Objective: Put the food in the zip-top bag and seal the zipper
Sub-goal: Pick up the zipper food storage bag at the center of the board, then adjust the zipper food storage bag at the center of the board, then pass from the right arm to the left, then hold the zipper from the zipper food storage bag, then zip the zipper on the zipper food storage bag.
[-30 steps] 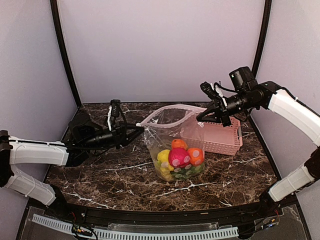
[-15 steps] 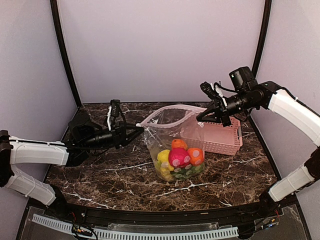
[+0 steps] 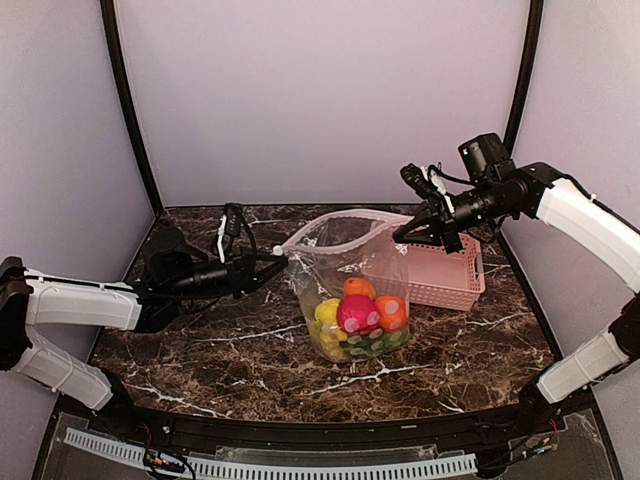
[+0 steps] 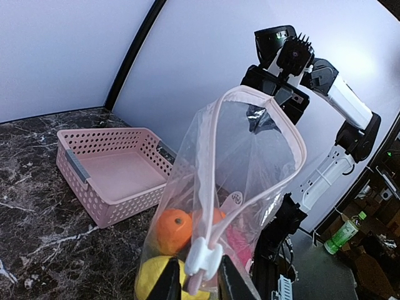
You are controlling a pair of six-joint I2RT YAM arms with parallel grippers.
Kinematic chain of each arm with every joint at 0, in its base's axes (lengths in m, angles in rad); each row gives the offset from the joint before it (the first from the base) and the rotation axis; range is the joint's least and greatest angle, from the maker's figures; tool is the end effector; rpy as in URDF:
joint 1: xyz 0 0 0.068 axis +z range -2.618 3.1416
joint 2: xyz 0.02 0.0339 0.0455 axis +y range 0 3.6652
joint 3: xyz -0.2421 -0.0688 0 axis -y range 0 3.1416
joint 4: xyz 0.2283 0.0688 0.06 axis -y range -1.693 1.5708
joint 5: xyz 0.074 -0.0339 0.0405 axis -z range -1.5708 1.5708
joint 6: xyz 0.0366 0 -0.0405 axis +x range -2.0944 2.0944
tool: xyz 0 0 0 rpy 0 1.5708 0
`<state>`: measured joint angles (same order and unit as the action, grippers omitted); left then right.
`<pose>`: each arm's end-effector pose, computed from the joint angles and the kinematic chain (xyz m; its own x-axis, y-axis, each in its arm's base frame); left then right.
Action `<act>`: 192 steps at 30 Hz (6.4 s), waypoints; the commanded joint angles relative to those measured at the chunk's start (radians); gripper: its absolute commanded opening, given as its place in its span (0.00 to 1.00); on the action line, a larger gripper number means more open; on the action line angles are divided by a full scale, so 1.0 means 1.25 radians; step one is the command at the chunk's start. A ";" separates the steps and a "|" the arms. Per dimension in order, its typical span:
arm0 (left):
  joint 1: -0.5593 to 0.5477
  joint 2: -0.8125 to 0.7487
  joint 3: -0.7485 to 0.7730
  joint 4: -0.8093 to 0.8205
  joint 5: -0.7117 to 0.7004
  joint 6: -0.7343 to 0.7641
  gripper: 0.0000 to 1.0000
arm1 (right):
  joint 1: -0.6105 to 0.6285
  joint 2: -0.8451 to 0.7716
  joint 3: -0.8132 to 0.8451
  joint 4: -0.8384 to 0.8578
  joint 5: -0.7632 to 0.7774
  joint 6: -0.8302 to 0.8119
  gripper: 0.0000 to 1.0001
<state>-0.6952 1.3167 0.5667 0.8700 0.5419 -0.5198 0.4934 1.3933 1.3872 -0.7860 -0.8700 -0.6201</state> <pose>0.1965 -0.1885 0.2487 -0.3881 -0.2304 -0.8923 0.8632 0.2483 -0.4395 0.2285 0.1546 0.3409 -0.0580 -0.4566 -0.8878 -0.9976 0.0593 0.0346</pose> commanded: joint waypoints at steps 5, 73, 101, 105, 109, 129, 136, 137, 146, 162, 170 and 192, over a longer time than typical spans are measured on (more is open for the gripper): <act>0.010 0.005 -0.018 0.037 0.020 -0.015 0.17 | -0.004 -0.003 0.009 0.014 0.000 -0.002 0.00; 0.009 -0.023 0.028 -0.035 0.106 0.105 0.18 | -0.016 0.017 0.063 -0.076 -0.044 -0.024 0.00; -0.002 -0.104 0.316 -0.688 0.003 0.301 0.01 | -0.018 0.154 0.342 -0.265 -0.030 -0.072 0.47; -0.004 -0.091 0.386 -0.792 -0.021 0.344 0.01 | 0.025 0.216 0.456 -0.298 0.000 -0.086 0.48; -0.006 -0.070 0.449 -0.877 -0.040 0.381 0.01 | 0.082 0.279 0.537 -0.286 0.018 -0.067 0.48; -0.085 -0.007 0.661 -1.070 -0.133 0.551 0.01 | 0.272 0.428 0.720 -0.154 -0.005 0.055 0.59; -0.103 0.002 0.665 -1.062 -0.141 0.563 0.01 | 0.288 0.441 0.707 -0.140 -0.010 0.070 0.57; -0.103 0.002 0.665 -1.061 -0.142 0.564 0.01 | 0.289 0.443 0.706 -0.141 -0.007 0.068 0.57; -0.110 -0.004 0.655 -1.041 -0.153 0.569 0.01 | 0.293 0.441 0.676 -0.140 0.026 0.053 0.52; -0.113 -0.020 0.631 -1.007 -0.127 0.546 0.01 | 0.304 0.449 0.671 -0.140 0.064 0.030 0.28; -0.112 -0.027 0.617 -1.002 -0.135 0.539 0.01 | 0.306 0.444 0.665 -0.140 0.067 0.027 0.04; -0.113 -0.050 0.546 -0.913 -0.149 0.523 0.04 | 0.307 0.437 0.658 -0.137 0.076 0.033 0.00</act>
<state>-0.8299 1.2987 1.2781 -0.3222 0.3534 0.1516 0.8680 1.9453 2.2280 -0.9718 -0.7841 -0.5858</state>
